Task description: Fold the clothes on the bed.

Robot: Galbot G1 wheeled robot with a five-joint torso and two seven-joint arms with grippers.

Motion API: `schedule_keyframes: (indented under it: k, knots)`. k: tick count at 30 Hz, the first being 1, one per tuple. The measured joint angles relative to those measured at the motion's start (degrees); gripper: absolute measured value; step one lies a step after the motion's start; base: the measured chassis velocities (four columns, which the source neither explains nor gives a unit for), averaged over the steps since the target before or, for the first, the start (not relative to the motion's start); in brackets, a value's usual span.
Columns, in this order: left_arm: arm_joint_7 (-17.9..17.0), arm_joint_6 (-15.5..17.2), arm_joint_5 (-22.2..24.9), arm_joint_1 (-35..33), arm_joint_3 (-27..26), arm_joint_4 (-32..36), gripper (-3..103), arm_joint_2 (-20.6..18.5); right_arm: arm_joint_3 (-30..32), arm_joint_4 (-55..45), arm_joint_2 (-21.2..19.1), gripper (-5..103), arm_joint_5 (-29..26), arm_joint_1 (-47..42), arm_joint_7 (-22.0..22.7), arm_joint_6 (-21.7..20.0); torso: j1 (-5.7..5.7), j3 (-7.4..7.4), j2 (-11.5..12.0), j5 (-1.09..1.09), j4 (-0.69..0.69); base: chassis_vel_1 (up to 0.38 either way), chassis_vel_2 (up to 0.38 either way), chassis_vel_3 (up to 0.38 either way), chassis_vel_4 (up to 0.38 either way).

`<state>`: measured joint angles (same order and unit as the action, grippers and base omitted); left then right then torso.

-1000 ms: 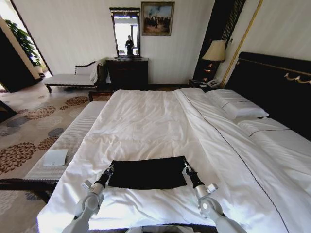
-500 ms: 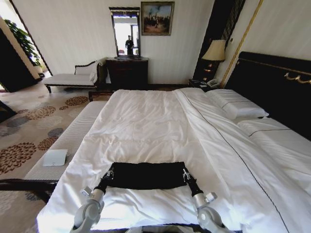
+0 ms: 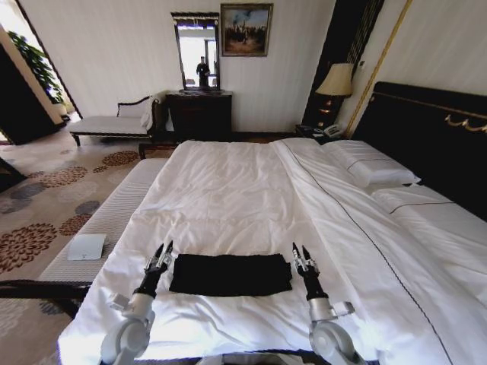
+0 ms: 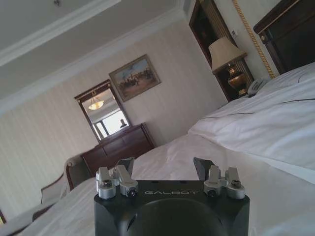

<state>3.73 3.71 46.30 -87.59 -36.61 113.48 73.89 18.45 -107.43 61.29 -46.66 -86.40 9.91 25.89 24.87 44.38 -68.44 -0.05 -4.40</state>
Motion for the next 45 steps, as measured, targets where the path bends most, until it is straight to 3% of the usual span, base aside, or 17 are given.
schedule_keyframes:
  k: [3,4,6,9,15,21,26,30,33,38,39,45]
  knots:
    - [-6.1,7.0,-5.6,3.4,2.8,-1.0,82,-0.2,-2.1,1.4,-1.4,78,2.2,3.3,4.6,-8.7,0.01,0.01,0.0,0.02,0.0,0.0,0.0,0.0,0.0]
    - [-6.1,7.0,-5.6,3.4,2.8,-1.0,82,-0.2,-2.1,1.4,-1.4,78,2.2,3.3,4.6,-8.7,0.01,0.01,0.0,0.02,0.0,0.0,0.0,0.0,0.0]
    - [-11.9,11.6,-11.6,5.1,5.3,-2.2,87,-0.1,-4.4,2.6,-2.4,88,2.0,6.0,9.1,-16.6,0.01,0.01,0.0,0.01,-0.01,0.0,0.0,0.0,0.0]
    - [-16.7,16.1,-15.8,4.4,7.1,-2.3,99,-0.2,-5.7,3.2,-3.5,99,4.5,6.5,11.7,-23.4,0.01,0.0,0.0,0.0,0.0,0.0,0.0,0.0,0.0]
    - [-19.7,19.1,-19.3,0.1,6.4,-0.9,100,-0.7,-7.0,0.4,-5.4,100,8.5,2.3,17.5,-30.8,0.0,0.0,0.0,0.0,-0.01,0.0,0.0,0.0,0.0]
    - [-19.8,21.1,-20.8,-6.8,5.0,3.6,100,-1.0,-6.3,-4.6,-6.6,100,9.3,-3.2,21.8,-33.7,0.0,-0.01,0.0,0.01,0.01,0.0,0.0,0.0,0.0]
    - [-20.5,21.4,-21.6,-16.7,2.8,9.5,100,1.1,-4.3,-13.2,-7.9,100,10.9,-12.9,27.5,-35.0,-0.01,-0.01,0.0,0.0,0.01,0.0,0.0,0.0,0.0]
    - [-20.6,21.4,-20.3,-19.0,0.7,12.9,100,1.0,-2.9,-16.6,-8.1,100,12.5,-15.9,29.6,-34.8,-0.02,-0.02,0.0,0.0,0.0,0.0,0.0,0.0,0.0]
    - [-18.7,20.0,-16.5,-17.1,-1.8,15.7,100,0.3,-2.2,-18.4,-7.1,100,12.8,-14.6,30.5,-33.2,-0.02,-0.01,0.0,0.01,0.0,0.0,0.0,0.0,0.0]
    - [-16.4,17.8,-15.6,-11.2,-0.3,13.8,100,-0.5,-3.1,-16.9,-5.4,100,13.6,-10.9,24.7,-28.5,0.0,0.0,0.0,0.01,-0.01,0.0,0.0,0.0,0.0]
    - [-15.9,17.6,-17.5,-10.0,1.8,11.2,100,-0.6,-4.4,-15.0,-4.8,100,13.8,-9.9,22.2,-27.7,0.01,0.0,0.0,0.0,-0.01,0.0,0.0,0.0,0.0]
    - [-14.0,15.5,-24.1,-13.5,3.9,5.5,100,-0.7,-5.6,-7.4,-3.6,100,13.5,-8.9,21.1,-27.7,0.0,0.0,0.0,0.01,0.02,0.0,0.0,0.0,0.0]
